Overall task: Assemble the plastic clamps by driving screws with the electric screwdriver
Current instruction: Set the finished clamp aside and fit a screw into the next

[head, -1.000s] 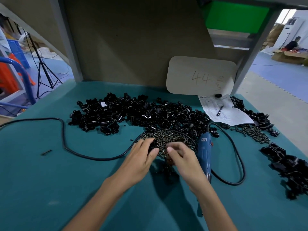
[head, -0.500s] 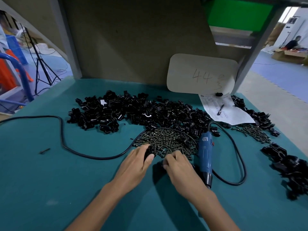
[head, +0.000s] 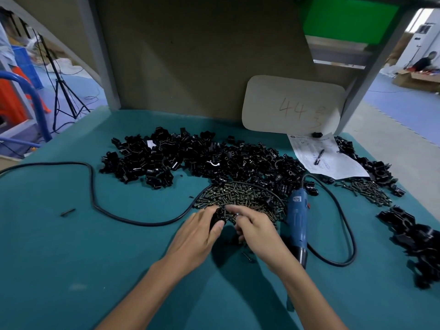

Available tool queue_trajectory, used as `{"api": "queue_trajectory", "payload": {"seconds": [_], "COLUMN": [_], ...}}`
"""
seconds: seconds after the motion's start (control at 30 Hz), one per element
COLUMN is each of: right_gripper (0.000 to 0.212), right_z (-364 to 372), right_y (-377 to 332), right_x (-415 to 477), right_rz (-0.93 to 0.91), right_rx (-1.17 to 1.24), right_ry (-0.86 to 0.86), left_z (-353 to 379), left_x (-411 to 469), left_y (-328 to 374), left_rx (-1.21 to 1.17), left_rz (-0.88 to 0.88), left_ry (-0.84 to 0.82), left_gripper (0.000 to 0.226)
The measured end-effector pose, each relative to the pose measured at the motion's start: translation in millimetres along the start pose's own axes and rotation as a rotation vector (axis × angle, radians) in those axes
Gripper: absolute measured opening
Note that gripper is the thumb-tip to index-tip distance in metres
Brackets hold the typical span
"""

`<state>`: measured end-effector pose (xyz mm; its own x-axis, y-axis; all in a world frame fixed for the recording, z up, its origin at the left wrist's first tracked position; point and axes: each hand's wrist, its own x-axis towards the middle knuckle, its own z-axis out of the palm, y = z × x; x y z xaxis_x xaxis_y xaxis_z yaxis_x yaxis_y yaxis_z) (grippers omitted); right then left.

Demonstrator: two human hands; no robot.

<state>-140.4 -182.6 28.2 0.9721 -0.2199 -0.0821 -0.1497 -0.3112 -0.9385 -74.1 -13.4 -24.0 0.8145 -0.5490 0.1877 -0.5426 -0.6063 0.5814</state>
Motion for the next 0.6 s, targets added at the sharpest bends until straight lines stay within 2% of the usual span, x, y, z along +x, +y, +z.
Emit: {"api": "queue_trajectory", "payload": {"seconds": [0.07,0.17,0.3,0.5,0.6], "right_gripper": [0.037,0.015,0.009,0.01,0.013], "right_z": [1,3,10,11,4], "right_y": [3,6,10,9,7], "right_x": [0,1,5,4,3], "right_rz": [0.024,-0.003,-0.033,-0.059,-0.092], "right_rx": [0.062,0.211,0.228,0.074,-0.194], "right_ry": [0.034,0.078,0.157,0.125,0.085], "left_z": [0,0,-2,-4,-4], "left_x": [0,0,0,-1,-1], "left_y": [0,0,2,4,4], "left_rx": [-0.001,0.003,0.01,0.006,0.025], "left_rz": [-0.001,-0.004,0.01,0.017,0.02], "left_ry": [-0.002,-0.005,-0.009,-0.011,-0.015], "left_gripper": [0.059,0.058,0.054,0.048,0.045]}}
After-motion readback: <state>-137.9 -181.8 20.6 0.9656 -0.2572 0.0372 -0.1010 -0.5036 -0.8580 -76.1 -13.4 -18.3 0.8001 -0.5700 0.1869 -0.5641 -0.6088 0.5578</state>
